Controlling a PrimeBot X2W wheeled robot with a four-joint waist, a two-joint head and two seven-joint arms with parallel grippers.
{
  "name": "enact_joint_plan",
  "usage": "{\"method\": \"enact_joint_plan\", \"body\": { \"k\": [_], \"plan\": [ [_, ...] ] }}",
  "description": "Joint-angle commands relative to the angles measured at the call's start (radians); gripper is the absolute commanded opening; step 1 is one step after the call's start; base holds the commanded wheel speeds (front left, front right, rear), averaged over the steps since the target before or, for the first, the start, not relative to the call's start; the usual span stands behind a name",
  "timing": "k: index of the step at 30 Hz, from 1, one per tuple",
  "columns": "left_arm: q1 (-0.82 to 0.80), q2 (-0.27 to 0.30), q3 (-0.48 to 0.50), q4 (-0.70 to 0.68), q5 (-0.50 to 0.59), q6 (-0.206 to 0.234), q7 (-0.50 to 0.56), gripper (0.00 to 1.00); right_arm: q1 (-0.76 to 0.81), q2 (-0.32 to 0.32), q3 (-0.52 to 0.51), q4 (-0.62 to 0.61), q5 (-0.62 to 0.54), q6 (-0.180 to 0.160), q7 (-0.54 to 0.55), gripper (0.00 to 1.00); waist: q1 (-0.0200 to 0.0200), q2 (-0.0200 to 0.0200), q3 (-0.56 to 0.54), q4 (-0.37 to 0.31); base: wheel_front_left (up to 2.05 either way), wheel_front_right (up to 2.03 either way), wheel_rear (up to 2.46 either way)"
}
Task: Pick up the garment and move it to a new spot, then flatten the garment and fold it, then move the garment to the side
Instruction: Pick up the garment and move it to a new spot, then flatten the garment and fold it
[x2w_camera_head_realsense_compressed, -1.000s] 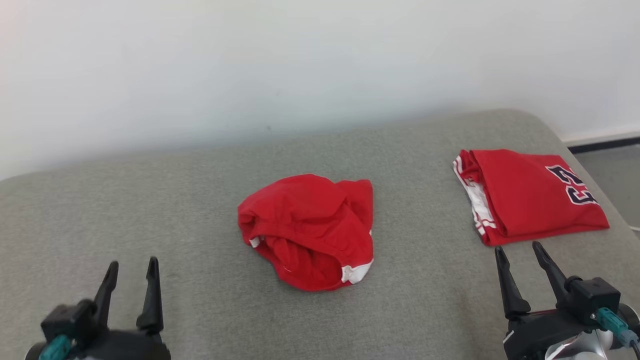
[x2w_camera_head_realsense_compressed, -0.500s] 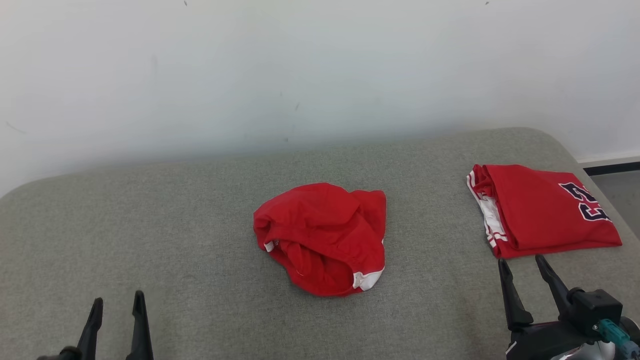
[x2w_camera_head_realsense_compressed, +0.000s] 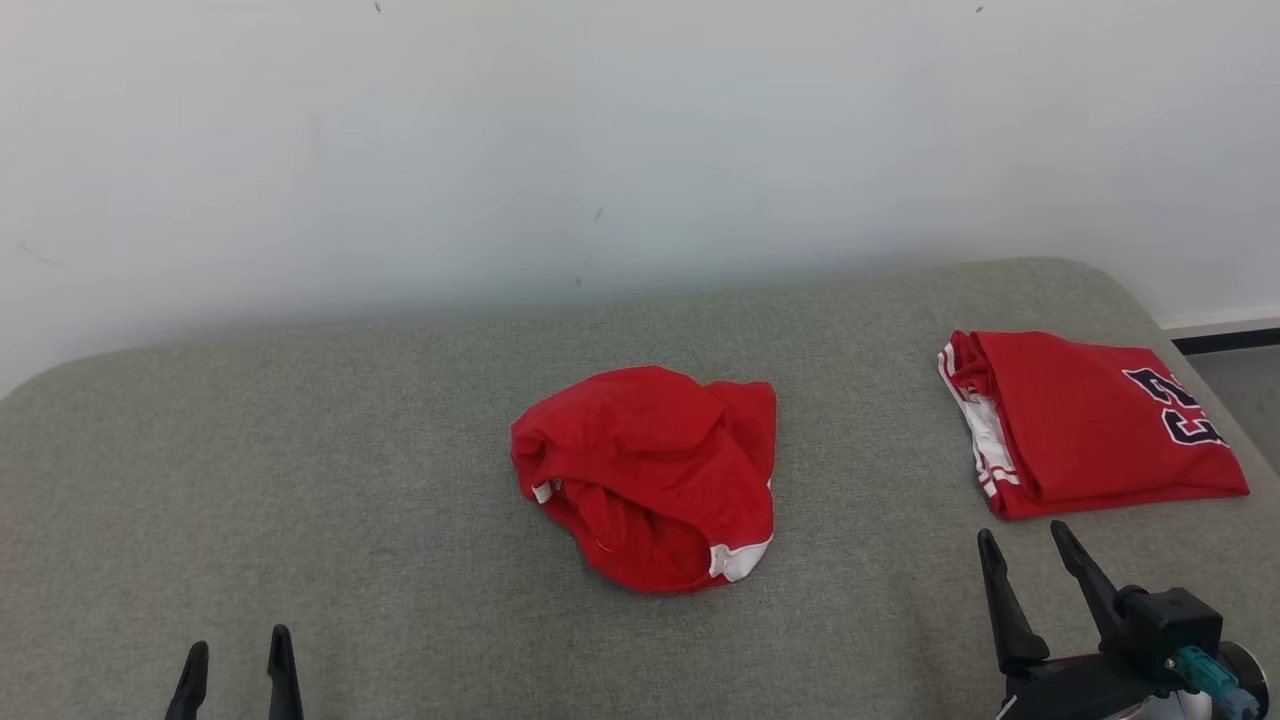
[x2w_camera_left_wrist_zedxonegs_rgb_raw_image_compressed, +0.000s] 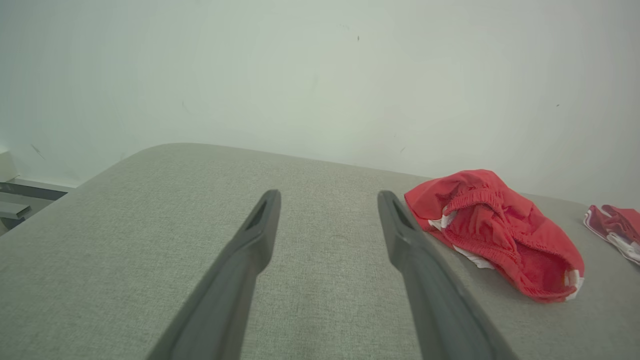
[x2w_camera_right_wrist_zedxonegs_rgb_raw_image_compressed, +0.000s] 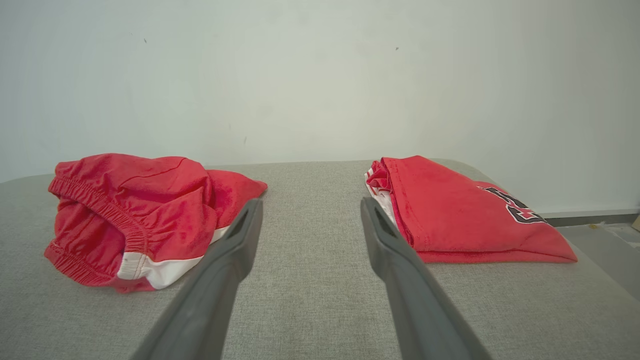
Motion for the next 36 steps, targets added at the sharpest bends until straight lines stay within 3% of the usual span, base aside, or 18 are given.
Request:
{"method": "enact_joint_plan", "body": {
  "k": [1, 22, 28, 36],
  "plan": [
    [0.009, -0.001, 0.004, -0.004, 0.003, -0.001, -0.001, 1.00, 0.010, 0.001, 0.001, -0.001, -0.004, -0.003, -0.004, 1.00, 0.0001, 0.0000, 0.003, 0.001, 0.00, 0.00, 0.00],
    [-0.023, -0.002, -0.011, 0.007, 0.061, -0.023, -0.001, 1.00, -0.014, 0.005, 0.020, 0.010, -0.001, -0.003, -0.009, 1.00, 0.0001, 0.0000, 0.014, -0.008, 0.00, 0.00, 0.00],
    [-0.092, -0.018, -0.140, 0.056, 0.054, -0.045, 0.058, 1.00, -0.016, 0.009, 0.035, 0.009, 0.001, -0.003, -0.011, 1.00, 0.0001, 0.0000, 0.023, -0.032, 0.00, 0.00, 0.00],
    [-0.277, -0.031, -0.351, 0.234, 0.010, -0.064, 0.100, 1.00, -0.068, 0.015, 0.092, -0.004, 0.003, -0.003, -0.007, 1.00, 0.0001, 0.0000, 0.063, -0.139, 0.00, 0.00, 0.00]
  ]
}}
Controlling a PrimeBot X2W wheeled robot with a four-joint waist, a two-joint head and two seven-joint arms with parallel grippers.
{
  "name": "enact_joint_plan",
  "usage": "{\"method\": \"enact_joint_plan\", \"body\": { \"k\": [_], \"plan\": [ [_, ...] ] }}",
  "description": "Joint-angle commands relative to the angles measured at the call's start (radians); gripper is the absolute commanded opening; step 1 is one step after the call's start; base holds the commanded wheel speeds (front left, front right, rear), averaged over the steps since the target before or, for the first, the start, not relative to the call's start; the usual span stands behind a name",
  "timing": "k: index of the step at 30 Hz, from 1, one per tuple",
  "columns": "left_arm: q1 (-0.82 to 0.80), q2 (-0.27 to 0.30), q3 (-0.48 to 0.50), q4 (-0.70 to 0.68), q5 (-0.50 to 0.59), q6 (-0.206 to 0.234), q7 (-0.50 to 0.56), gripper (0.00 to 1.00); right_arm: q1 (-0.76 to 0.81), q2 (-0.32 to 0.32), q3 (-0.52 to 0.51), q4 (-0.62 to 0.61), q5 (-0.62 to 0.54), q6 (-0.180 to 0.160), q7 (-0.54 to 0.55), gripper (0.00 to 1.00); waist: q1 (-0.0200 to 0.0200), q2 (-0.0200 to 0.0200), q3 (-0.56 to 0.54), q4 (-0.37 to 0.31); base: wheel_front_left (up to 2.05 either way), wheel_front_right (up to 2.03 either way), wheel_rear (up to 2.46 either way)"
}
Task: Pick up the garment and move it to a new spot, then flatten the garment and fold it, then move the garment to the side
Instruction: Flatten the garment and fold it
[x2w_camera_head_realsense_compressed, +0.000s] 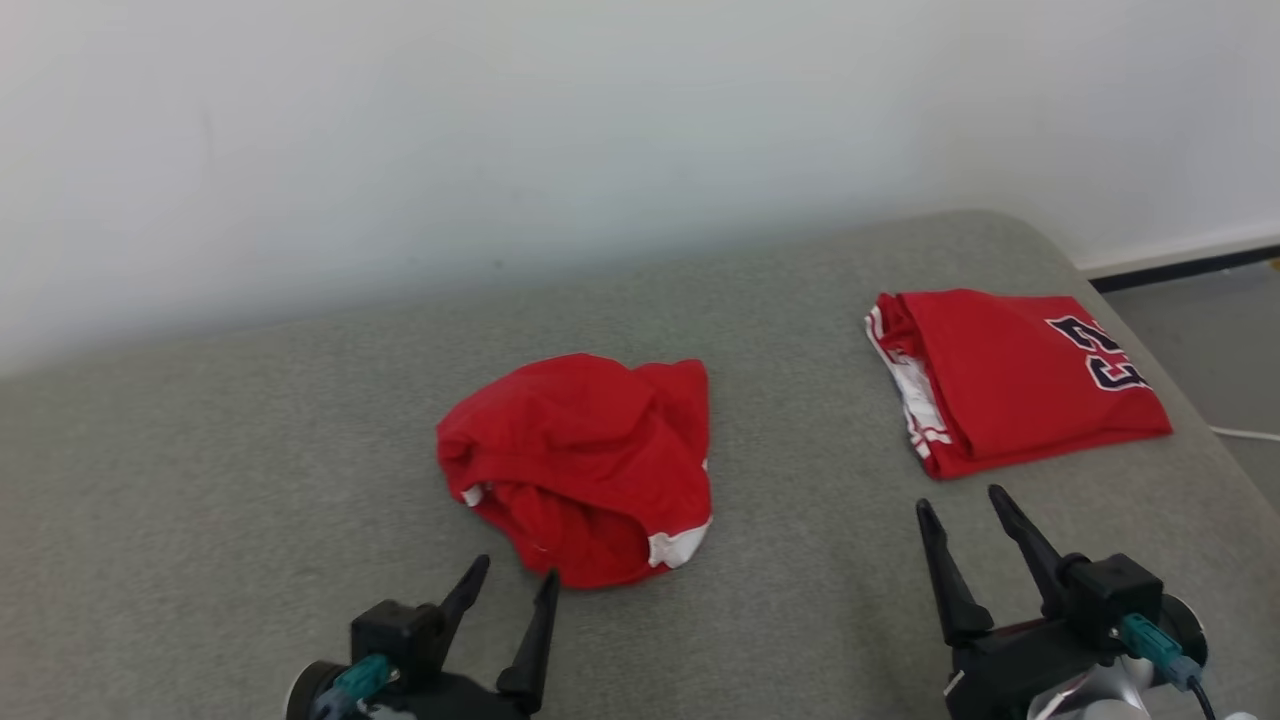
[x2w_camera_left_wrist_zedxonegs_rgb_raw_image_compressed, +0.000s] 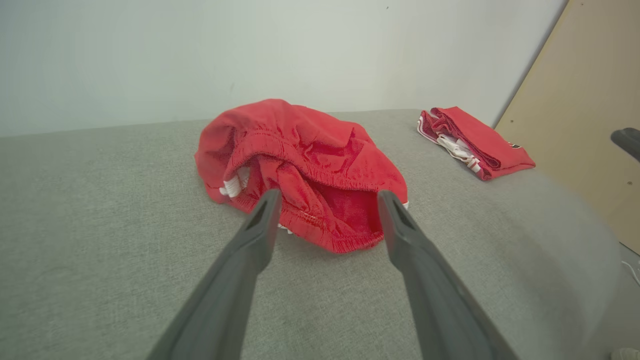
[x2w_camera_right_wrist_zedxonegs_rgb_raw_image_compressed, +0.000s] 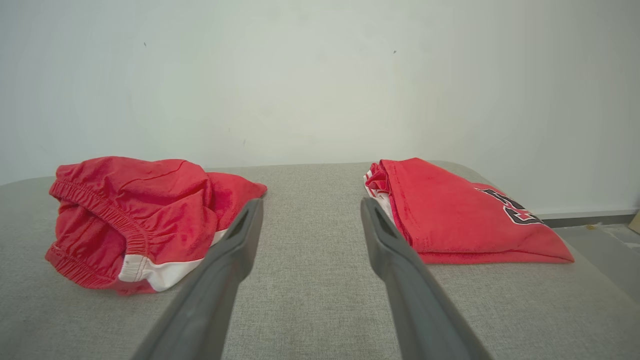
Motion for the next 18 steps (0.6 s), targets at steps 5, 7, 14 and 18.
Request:
{"method": "enact_joint_plan", "body": {
  "k": [5, 7, 14, 18],
  "plan": [
    [-0.119, -0.002, -0.062, 0.139, -0.088, -0.003, 0.040, 1.00, -0.038, 0.015, 0.037, -0.002, 0.007, -0.003, -0.005, 1.00, 0.0000, -0.0001, 0.064, -0.136, 0.00, 0.00, 0.00],
    [-0.156, -0.001, -0.079, 0.183, -0.123, 0.008, 0.054, 1.00, -0.047, 0.019, 0.044, 0.002, 0.010, -0.003, -0.009, 1.00, 0.0000, -0.0001, 0.078, -0.169, 0.00, 0.00, 0.00],
    [-0.249, -0.001, -0.104, 0.304, -0.228, 0.071, 0.102, 1.00, -0.062, 0.025, 0.050, 0.014, 0.013, -0.003, -0.021, 1.00, 0.0000, -0.0001, 0.114, -0.254, 0.00, 0.00, 0.00],
    [-0.276, -0.001, -0.112, 0.361, -0.267, 0.111, 0.119, 1.00, -0.060, 0.021, 0.049, 0.021, 0.016, -0.003, -0.025, 1.00, 0.0000, -0.0001, 0.118, -0.271, 0.00, 0.00, 0.00]
  ]
}}
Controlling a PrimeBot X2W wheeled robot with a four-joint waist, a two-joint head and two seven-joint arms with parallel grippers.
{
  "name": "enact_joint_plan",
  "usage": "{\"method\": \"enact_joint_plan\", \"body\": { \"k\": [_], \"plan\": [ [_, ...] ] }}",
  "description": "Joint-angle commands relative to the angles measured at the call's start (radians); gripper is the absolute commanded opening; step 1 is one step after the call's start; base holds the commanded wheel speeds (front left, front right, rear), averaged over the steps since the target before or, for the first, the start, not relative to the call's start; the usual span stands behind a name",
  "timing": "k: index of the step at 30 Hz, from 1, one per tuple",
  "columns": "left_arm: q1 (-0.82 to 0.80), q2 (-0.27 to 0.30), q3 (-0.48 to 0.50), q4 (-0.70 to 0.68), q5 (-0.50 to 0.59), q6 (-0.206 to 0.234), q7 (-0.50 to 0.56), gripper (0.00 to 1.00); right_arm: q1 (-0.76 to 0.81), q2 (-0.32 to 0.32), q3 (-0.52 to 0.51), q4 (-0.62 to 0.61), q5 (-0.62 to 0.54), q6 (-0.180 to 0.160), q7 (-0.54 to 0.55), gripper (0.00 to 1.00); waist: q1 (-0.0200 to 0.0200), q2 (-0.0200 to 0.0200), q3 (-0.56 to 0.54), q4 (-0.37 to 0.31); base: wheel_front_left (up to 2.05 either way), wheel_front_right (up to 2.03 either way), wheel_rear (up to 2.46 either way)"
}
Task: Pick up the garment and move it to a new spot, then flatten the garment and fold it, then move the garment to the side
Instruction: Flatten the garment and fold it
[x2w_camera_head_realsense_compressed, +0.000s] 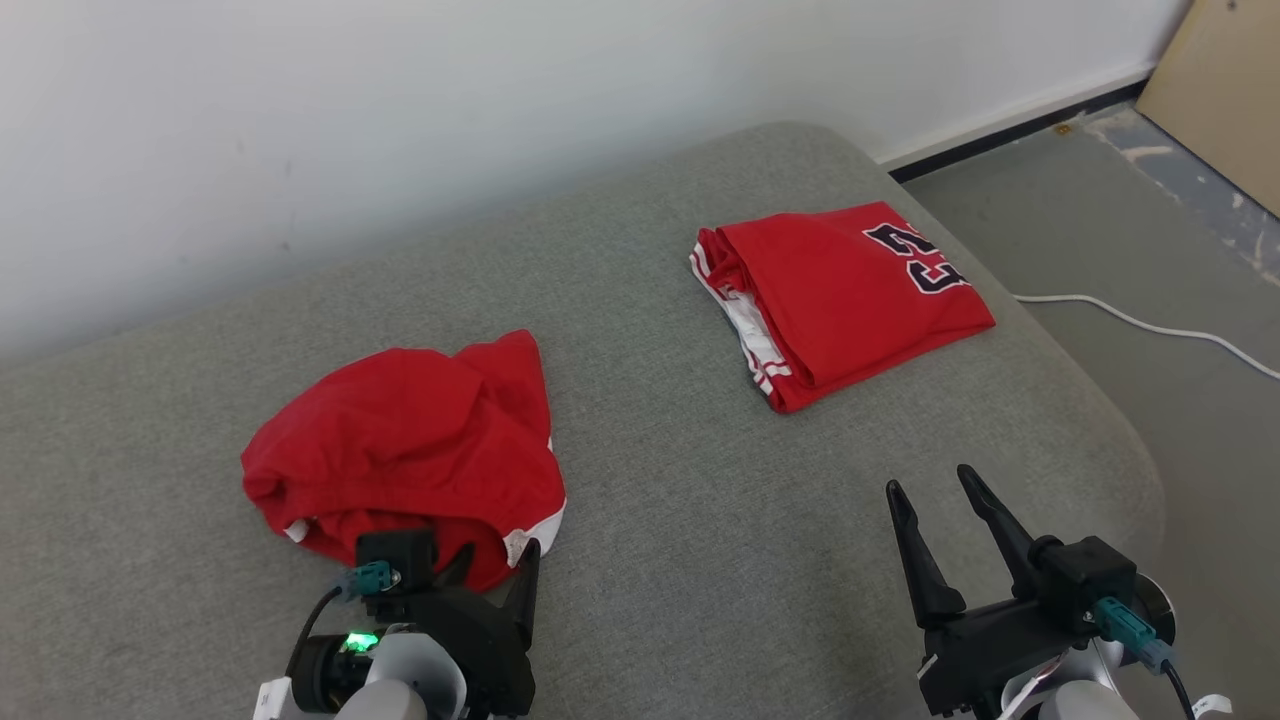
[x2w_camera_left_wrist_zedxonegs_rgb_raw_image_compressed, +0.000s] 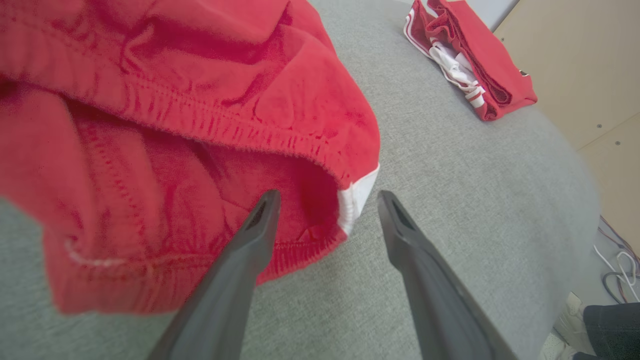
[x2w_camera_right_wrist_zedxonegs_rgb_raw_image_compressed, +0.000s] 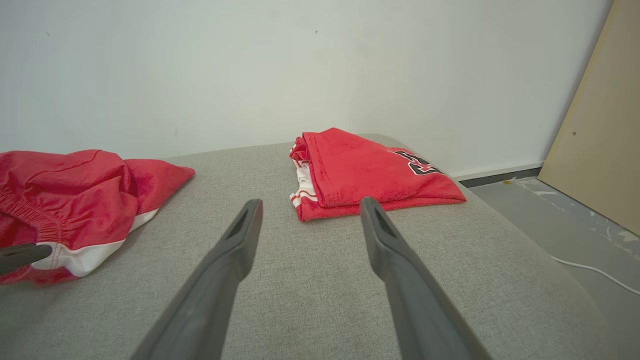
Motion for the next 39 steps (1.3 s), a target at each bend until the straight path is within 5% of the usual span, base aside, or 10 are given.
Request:
{"method": "enact_joint_plan", "body": {
  "k": [1, 9, 10, 11, 12, 25, 34, 39],
  "plan": [
    [-0.017, 0.003, -0.002, 0.016, -0.015, 0.009, -0.001, 1.00, -0.007, -0.002, 0.001, 0.003, 0.005, -0.003, -0.005, 1.00, -0.0001, -0.0001, 0.025, -0.033, 0.00, 0.00, 0.00],
    [-0.067, 0.003, -0.001, 0.086, -0.048, 0.034, -0.030, 0.97, -0.013, 0.000, 0.011, 0.005, 0.005, -0.003, -0.009, 1.00, -0.0001, -0.0001, 0.020, -0.030, 0.00, 0.00, 0.00],
    [-0.074, 0.002, -0.003, 0.090, -0.057, 0.029, -0.036, 0.69, -0.015, -0.002, 0.012, 0.006, 0.005, -0.003, -0.009, 1.00, -0.0001, -0.0001, 0.019, -0.028, 0.00, 0.00, 0.00],
    [-0.080, 0.003, -0.006, 0.095, -0.065, 0.025, -0.042, 0.27, -0.016, -0.003, 0.013, 0.007, 0.005, -0.003, -0.009, 1.00, -0.0001, -0.0001, 0.018, -0.026, 0.00, 0.00, 0.00],
    [-0.085, 0.002, -0.012, 0.100, -0.073, 0.022, -0.043, 0.00, -0.017, -0.003, 0.014, 0.007, 0.005, -0.003, -0.009, 1.00, -0.0001, -0.0001, 0.017, -0.024, 0.00, 0.00, 0.00],
    [-0.244, 0.002, -0.129, -0.034, -0.207, -0.051, -0.116, 0.00, -0.005, -0.009, -0.012, 0.015, 0.005, -0.003, -0.010, 1.00, -0.0001, -0.0001, -0.007, 0.022, 0.00, 0.00, 0.00],
    [-0.385, 0.002, -0.150, -0.188, -0.344, -0.048, -0.141, 0.00, 0.006, 0.000, -0.031, 0.016, -0.005, -0.003, -0.010, 1.00, -0.0001, -0.0001, -0.022, 0.057, 0.00, 0.00, 0.00],
    [-0.319, 0.020, -0.165, -0.205, -0.364, -0.028, -0.125, 0.00, 0.019, 0.004, -0.037, 0.007, -0.005, -0.003, -0.011, 1.00, -0.0001, -0.0001, -0.025, 0.088, 0.00, 0.00, 0.00]
  ]
}}
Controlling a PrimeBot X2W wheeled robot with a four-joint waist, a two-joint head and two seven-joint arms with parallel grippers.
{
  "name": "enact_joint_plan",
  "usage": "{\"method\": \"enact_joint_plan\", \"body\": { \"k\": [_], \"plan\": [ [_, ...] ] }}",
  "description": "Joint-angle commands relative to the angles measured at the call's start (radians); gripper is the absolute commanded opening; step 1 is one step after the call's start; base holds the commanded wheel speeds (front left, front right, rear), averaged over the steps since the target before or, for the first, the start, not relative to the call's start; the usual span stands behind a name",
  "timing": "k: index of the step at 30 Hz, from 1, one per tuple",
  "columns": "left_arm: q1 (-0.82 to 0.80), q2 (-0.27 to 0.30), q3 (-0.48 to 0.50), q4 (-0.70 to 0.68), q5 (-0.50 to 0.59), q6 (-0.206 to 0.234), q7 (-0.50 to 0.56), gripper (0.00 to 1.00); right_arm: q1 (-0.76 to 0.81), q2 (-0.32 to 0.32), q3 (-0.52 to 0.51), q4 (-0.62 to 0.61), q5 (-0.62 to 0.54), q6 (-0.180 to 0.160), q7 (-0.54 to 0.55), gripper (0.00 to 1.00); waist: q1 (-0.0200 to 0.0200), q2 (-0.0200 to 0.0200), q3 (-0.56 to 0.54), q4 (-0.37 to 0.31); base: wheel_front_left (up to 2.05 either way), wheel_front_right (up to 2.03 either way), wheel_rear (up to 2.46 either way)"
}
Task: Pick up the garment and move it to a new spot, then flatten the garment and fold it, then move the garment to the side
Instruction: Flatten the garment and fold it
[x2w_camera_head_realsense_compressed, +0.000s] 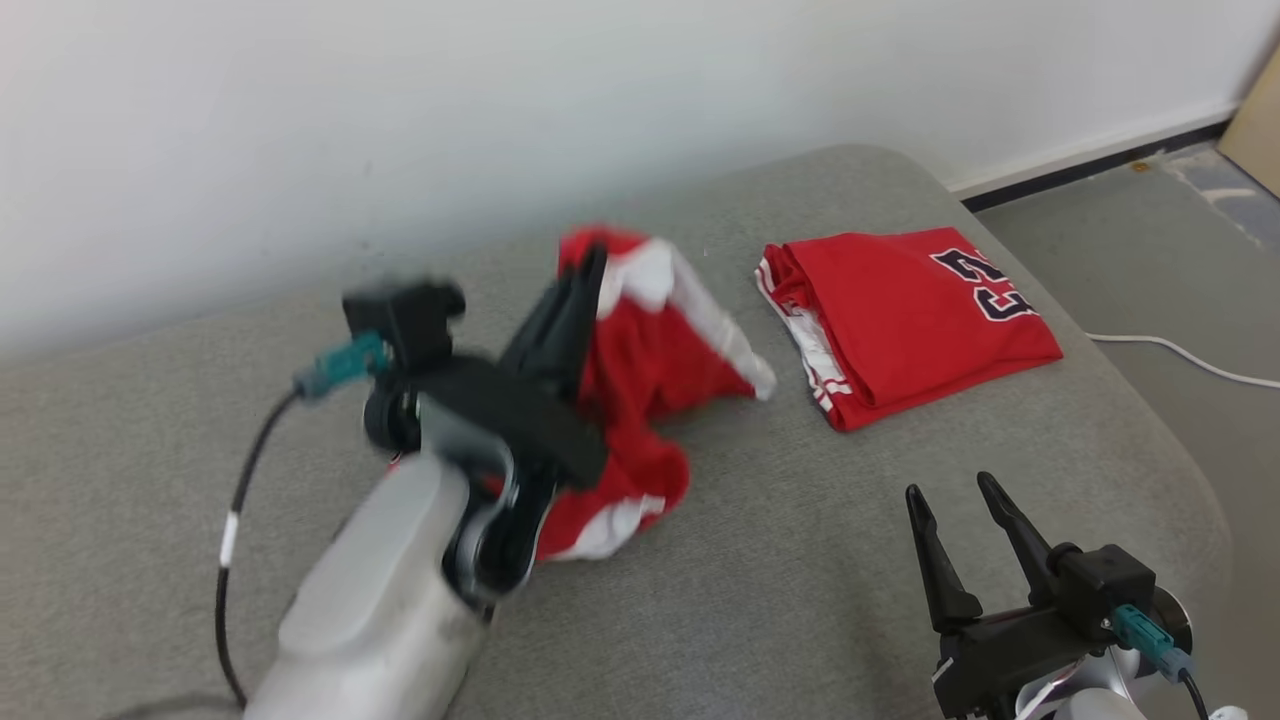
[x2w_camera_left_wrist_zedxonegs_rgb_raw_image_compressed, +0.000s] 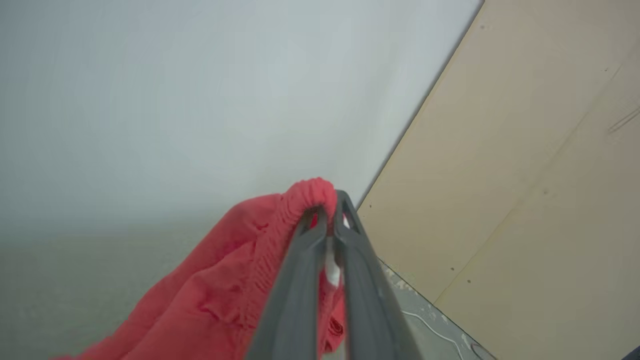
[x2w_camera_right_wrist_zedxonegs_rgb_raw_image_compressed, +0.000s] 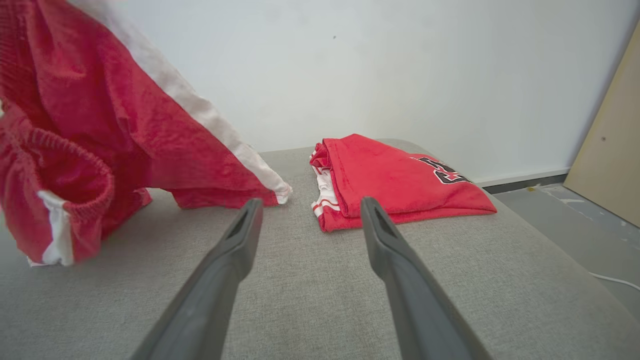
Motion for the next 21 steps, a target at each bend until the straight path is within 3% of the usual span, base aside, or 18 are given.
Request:
{"method": "enact_joint_plan", "body": {
  "k": [1, 10, 16, 21],
  "plan": [
    [0.046, 0.020, -0.003, 0.007, -0.003, 0.005, 0.008, 0.00, 0.010, 0.000, -0.001, -0.004, -0.003, -0.003, -0.004, 1.00, 0.0001, -0.0001, -0.001, 0.017, 0.00, 0.00, 0.00],
    [0.347, 0.157, -0.009, -0.076, -0.036, 0.062, 0.067, 0.00, 0.036, -0.001, -0.020, -0.006, -0.005, -0.003, -0.004, 1.00, 0.0001, -0.0001, -0.001, 0.098, 0.00, 0.00, 0.00],
    [0.479, 0.289, -0.023, -0.169, 0.037, 0.139, 0.080, 0.00, 0.037, 0.002, -0.022, -0.005, -0.008, -0.003, -0.003, 1.00, 0.0001, -0.0001, -0.004, 0.154, 0.00, 0.00, 0.00],
    [0.494, 0.338, -0.022, -0.161, 0.092, 0.202, 0.068, 0.00, 0.026, 0.011, -0.009, -0.002, -0.010, -0.003, 0.000, 1.00, 0.0001, -0.0001, -0.005, 0.175, 0.00, 0.00, 0.00]
  ]
}}
